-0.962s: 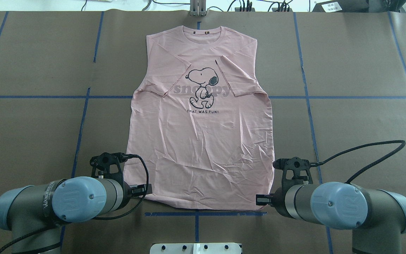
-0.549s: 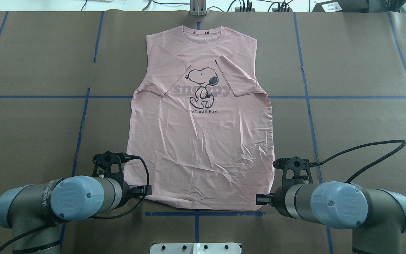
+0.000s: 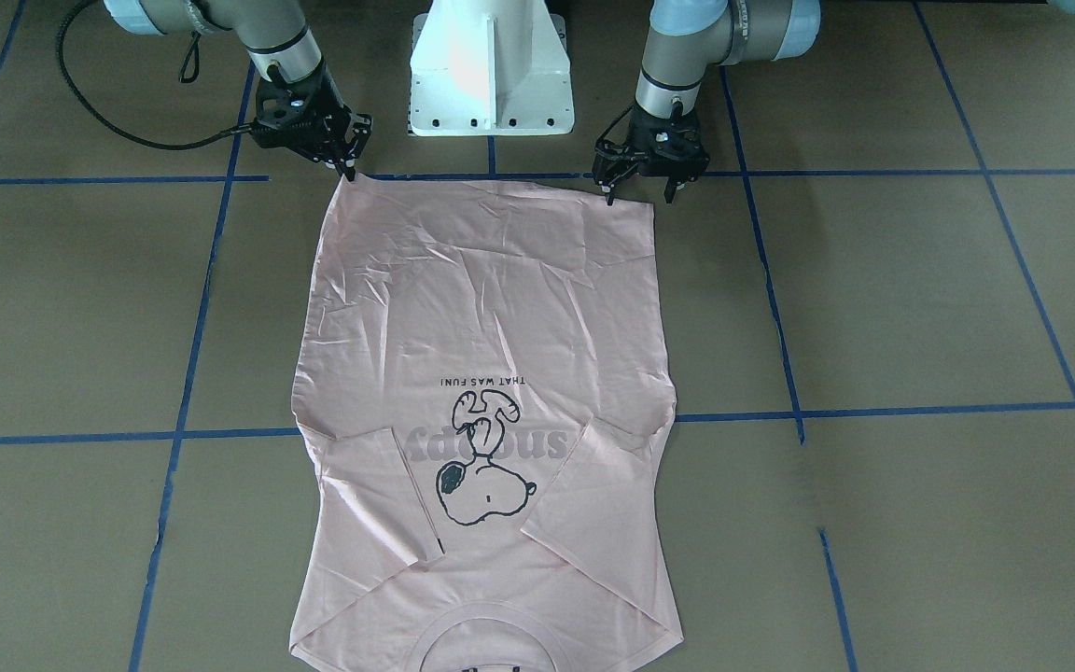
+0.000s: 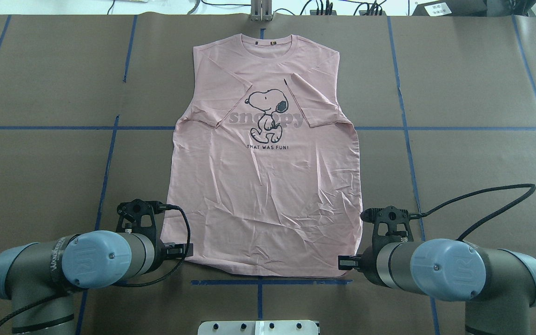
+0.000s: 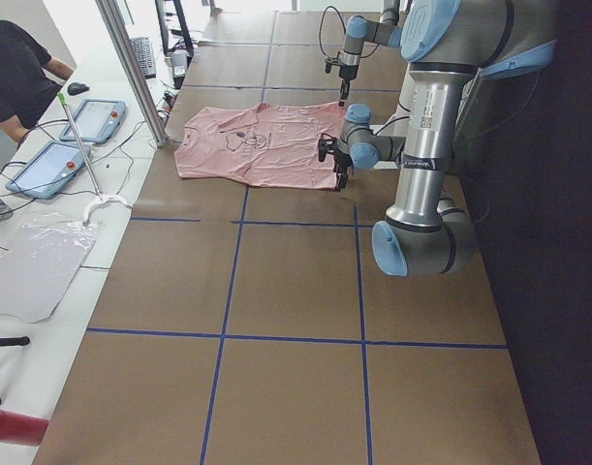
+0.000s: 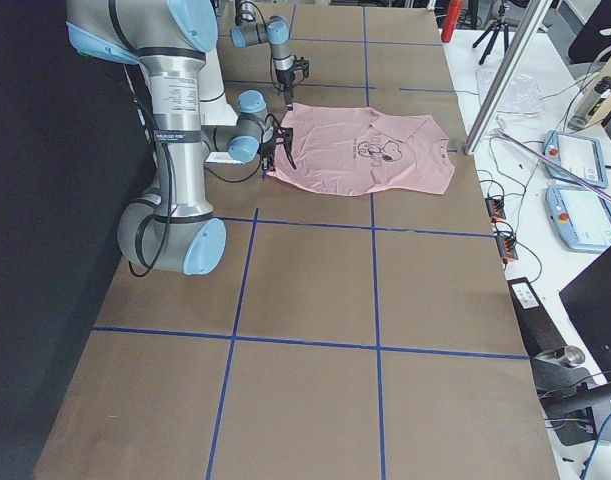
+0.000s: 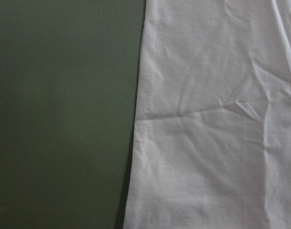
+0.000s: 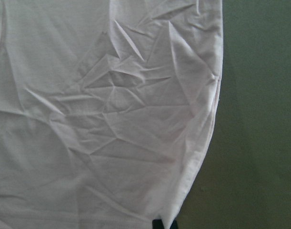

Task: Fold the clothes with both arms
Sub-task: 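Grasp the two hem corners with both grippers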

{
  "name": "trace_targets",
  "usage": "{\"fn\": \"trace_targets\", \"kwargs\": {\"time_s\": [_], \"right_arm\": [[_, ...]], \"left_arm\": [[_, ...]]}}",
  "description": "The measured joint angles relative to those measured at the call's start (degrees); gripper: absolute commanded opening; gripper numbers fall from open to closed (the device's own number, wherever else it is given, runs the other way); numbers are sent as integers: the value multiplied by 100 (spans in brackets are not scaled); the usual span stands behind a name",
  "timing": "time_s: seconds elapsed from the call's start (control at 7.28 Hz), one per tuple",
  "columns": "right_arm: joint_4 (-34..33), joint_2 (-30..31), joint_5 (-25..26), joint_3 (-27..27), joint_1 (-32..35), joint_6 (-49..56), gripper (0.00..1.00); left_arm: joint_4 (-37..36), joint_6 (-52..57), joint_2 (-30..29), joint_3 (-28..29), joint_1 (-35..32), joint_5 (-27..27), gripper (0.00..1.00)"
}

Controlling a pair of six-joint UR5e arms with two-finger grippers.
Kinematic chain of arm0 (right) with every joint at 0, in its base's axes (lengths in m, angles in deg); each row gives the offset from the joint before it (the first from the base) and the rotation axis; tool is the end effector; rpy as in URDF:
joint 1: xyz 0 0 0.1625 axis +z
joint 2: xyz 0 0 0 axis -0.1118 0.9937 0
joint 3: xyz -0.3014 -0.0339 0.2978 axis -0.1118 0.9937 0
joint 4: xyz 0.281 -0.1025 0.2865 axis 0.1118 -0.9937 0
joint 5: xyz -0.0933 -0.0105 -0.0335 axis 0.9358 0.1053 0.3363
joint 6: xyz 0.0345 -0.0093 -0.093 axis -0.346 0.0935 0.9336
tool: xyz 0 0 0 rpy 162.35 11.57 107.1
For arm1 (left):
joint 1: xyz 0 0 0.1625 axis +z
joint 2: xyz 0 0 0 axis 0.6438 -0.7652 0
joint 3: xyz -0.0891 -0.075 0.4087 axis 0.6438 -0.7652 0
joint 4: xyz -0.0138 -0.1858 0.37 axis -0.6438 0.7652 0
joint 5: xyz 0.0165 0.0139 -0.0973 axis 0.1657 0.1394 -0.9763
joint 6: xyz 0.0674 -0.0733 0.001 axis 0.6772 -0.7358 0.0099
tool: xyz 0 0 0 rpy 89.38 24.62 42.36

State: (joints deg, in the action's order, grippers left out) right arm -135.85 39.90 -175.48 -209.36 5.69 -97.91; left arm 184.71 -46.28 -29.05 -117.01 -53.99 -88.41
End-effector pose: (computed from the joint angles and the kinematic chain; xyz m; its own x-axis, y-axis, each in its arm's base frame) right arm -0.4588 -0.2293 0.3325 0.5989 0.0238 0.8005 -0.1071 0.9930 0.0506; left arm 0.5040 -0.2604 0.3340 0.6681 -0.0470 -0.7426 0.1518 0.9856 0.0741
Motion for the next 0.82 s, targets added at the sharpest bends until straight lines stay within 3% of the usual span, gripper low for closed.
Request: {"fn": "trace_targets", "kwargs": {"time_s": [0.82], "right_arm": [[0,0,-21,-8,16,0,0]], "left_arm": [[1,-2,-33,85,24,-3,95]]}}
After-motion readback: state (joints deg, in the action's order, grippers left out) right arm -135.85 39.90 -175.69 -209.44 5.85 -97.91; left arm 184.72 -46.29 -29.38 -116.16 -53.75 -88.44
